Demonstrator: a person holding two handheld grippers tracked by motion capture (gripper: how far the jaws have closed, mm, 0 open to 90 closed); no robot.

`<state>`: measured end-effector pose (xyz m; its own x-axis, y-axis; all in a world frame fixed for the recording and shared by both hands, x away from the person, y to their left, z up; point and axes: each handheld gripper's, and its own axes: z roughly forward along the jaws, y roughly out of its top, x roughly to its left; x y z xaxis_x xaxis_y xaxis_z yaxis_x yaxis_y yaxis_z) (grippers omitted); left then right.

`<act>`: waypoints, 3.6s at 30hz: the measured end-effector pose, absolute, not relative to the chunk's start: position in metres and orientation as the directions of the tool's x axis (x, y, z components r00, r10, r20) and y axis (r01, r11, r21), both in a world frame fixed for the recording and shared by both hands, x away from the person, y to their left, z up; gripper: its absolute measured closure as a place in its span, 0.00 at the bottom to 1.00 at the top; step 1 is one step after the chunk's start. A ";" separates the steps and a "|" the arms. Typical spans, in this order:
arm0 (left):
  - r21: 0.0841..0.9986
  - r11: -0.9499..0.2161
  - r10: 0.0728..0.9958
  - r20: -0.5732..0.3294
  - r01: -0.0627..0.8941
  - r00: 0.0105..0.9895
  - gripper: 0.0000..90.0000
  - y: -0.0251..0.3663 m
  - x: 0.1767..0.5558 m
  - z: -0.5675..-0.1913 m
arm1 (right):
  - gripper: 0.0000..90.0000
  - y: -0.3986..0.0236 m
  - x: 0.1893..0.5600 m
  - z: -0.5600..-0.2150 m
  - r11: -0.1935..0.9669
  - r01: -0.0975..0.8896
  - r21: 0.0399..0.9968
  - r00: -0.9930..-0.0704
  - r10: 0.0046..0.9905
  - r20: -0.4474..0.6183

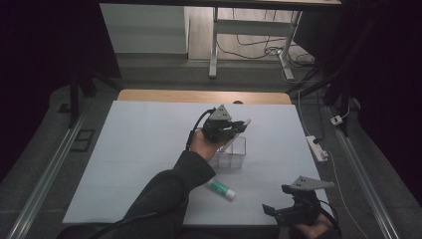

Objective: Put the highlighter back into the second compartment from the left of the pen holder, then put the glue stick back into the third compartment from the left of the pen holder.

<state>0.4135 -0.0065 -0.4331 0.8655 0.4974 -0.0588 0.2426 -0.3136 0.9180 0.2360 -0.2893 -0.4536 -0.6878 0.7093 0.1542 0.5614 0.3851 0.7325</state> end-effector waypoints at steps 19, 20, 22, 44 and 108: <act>0.901 -0.349 0.522 -0.041 0.257 0.852 0.66 0.009 0.398 -0.420 | 0.00 -0.289 0.237 -0.454 0.386 0.562 0.731 -0.687 0.710 0.154; 0.899 -0.349 0.528 -0.044 0.265 0.848 0.64 0.010 0.397 -0.419 | 0.00 -0.289 0.237 -0.454 0.386 0.562 0.731 -0.687 0.710 0.153; 0.896 -0.353 0.527 -0.048 0.270 0.849 0.60 0.013 0.396 -0.417 | 0.00 -0.289 0.237 -0.454 0.386 0.562 0.731 -0.687 0.710 0.153; 0.837 -0.432 0.560 -0.042 0.335 0.828 0.08 0.042 0.372 -0.409 | 0.00 -0.288 0.237 -0.454 0.387 0.567 0.728 -0.684 0.713 0.153; 0.703 -0.222 0.805 -0.258 0.676 0.533 0.01 0.270 0.183 -0.473 | 0.00 -0.286 0.237 -0.454 0.397 0.567 0.722 -0.679 0.721 0.137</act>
<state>0.1832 0.2696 -0.4730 0.5334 0.8054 -0.2585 0.6755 -0.2217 0.7032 0.2371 -0.2864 -0.4540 -0.6793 0.7210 0.1370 0.5671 0.3971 0.7216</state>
